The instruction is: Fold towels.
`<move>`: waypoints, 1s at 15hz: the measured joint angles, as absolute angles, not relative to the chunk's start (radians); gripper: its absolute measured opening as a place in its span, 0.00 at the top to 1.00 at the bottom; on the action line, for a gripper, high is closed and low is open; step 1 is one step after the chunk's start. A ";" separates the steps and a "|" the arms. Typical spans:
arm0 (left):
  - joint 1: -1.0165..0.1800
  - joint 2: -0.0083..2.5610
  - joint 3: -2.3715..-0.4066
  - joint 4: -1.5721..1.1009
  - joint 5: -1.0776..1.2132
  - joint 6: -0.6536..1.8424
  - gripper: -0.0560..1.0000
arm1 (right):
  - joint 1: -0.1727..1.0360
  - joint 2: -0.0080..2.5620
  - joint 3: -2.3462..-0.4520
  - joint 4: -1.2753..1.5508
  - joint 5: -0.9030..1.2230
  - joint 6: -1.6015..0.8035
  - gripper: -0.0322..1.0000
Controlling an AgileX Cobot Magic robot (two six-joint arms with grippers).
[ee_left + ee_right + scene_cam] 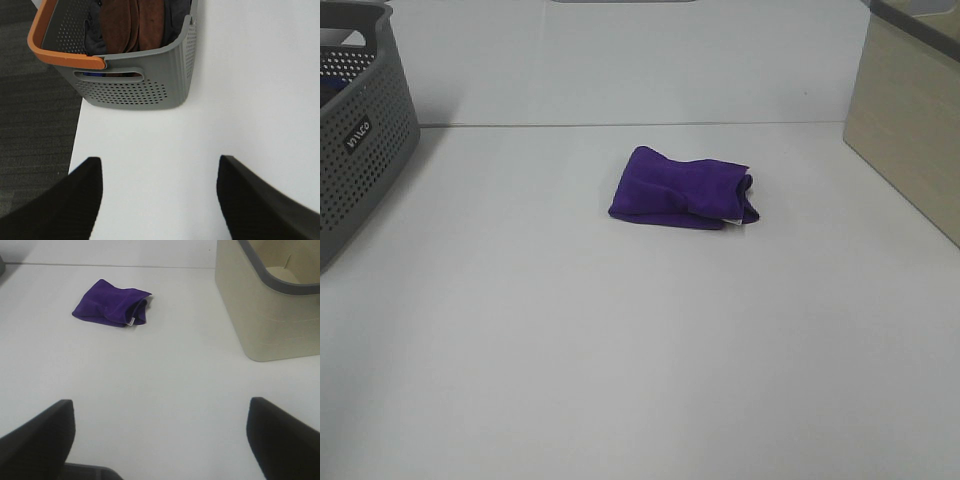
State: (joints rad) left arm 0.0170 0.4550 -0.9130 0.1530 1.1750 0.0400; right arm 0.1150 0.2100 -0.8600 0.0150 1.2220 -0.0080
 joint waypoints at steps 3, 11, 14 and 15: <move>0.017 0.190 -0.740 0.136 1.207 0.048 0.37 | 0.115 0.057 -0.742 0.000 1.224 -0.008 0.11; 0.017 -0.006 -0.589 0.015 1.215 0.068 0.37 | 0.115 -0.005 -0.617 0.000 1.129 -0.070 0.11; 0.017 -0.006 -0.542 -0.020 1.130 0.070 0.37 | 0.115 -0.005 -0.526 0.035 1.106 -0.067 0.11; 0.017 -0.006 -0.519 -0.022 1.084 0.070 0.37 | 0.115 -0.005 -0.505 0.053 1.082 -0.067 0.11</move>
State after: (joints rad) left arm 0.0170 -0.0060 -0.5190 -0.0220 1.0840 0.0700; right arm 0.1150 -0.0050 -0.5050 0.0530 1.0820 -0.0670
